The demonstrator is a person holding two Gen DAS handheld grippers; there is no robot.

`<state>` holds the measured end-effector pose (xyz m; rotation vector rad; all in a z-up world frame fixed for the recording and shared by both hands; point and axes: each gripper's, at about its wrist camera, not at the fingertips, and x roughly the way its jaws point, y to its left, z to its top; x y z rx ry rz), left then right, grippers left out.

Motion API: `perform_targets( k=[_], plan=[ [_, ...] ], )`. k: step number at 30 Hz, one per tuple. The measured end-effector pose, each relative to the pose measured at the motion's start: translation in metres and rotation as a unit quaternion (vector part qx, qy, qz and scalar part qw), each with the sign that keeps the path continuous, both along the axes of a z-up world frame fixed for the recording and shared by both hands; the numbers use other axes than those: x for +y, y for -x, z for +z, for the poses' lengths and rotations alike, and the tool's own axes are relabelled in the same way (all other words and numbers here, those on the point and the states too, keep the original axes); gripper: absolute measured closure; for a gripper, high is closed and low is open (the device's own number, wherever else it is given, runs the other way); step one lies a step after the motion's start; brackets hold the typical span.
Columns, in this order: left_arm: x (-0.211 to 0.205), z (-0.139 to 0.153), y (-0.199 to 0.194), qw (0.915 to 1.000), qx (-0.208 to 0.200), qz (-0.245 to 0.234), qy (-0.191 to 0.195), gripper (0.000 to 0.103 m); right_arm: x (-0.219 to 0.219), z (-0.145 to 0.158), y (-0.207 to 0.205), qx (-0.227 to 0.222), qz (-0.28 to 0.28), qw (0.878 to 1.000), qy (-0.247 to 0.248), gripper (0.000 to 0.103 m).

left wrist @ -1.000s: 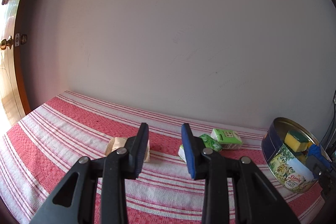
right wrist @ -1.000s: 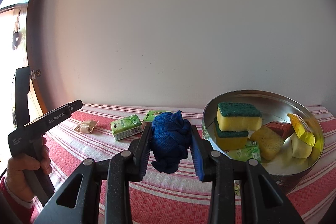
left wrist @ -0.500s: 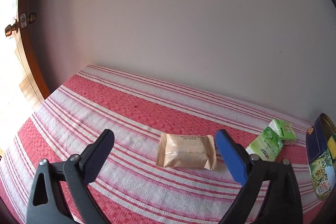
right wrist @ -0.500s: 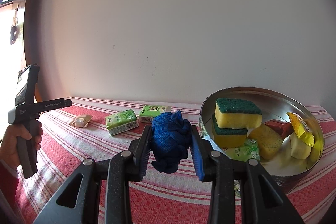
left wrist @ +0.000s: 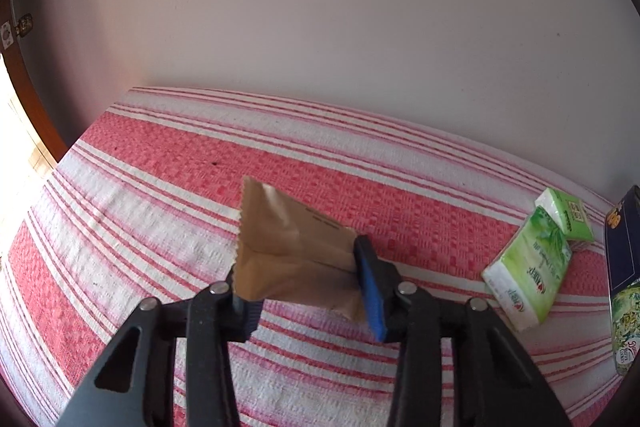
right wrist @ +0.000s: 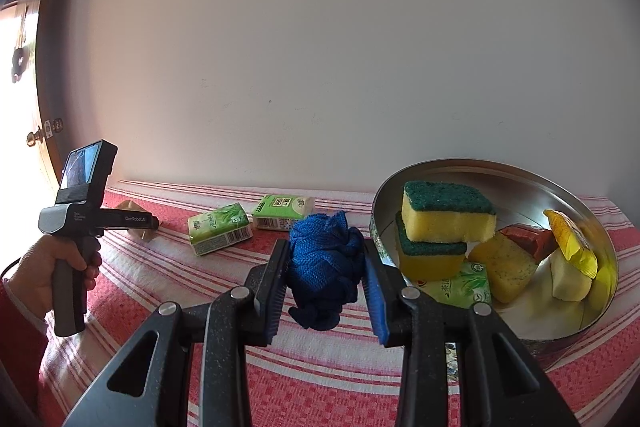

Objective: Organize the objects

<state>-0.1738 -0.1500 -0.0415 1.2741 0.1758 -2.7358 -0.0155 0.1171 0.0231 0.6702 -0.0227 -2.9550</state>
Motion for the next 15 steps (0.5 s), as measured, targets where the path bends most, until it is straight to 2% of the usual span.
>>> perform_targets(
  k=[2, 4, 5, 9, 11, 15],
  plan=[
    [0.000, 0.007, -0.007, 0.9996, 0.026, 0.005, 0.006, 0.074, 0.000, 0.002, -0.002, 0.007, -0.003, 1.000, -0.003, 0.065],
    [-0.002, 0.016, -0.018, 0.9979, 0.064, 0.010, 0.003, 0.075, 0.002, 0.003, -0.003, 0.010, -0.006, 1.000, -0.001, 0.065],
    [-0.001, 0.022, -0.025, 0.9963, 0.085, 0.007, -0.002, 0.080, 0.002, 0.003, -0.002, 0.009, -0.010, 1.000, 0.000, 0.065],
    [-0.002, 0.037, -0.045, 0.9886, 0.150, -0.010, -0.016, 0.081, 0.004, 0.003, -0.003, 0.012, -0.013, 1.000, 0.000, 0.065],
    [-0.003, 0.040, -0.050, 0.9867, 0.161, -0.018, -0.019, 0.087, 0.005, 0.005, -0.004, 0.015, -0.014, 1.000, 0.000, 0.065],
    [-0.004, 0.037, -0.050, 0.9894, 0.143, -0.013, -0.023, 0.087, 0.006, 0.007, -0.006, 0.020, -0.015, 1.000, 0.003, 0.065]
  ],
)
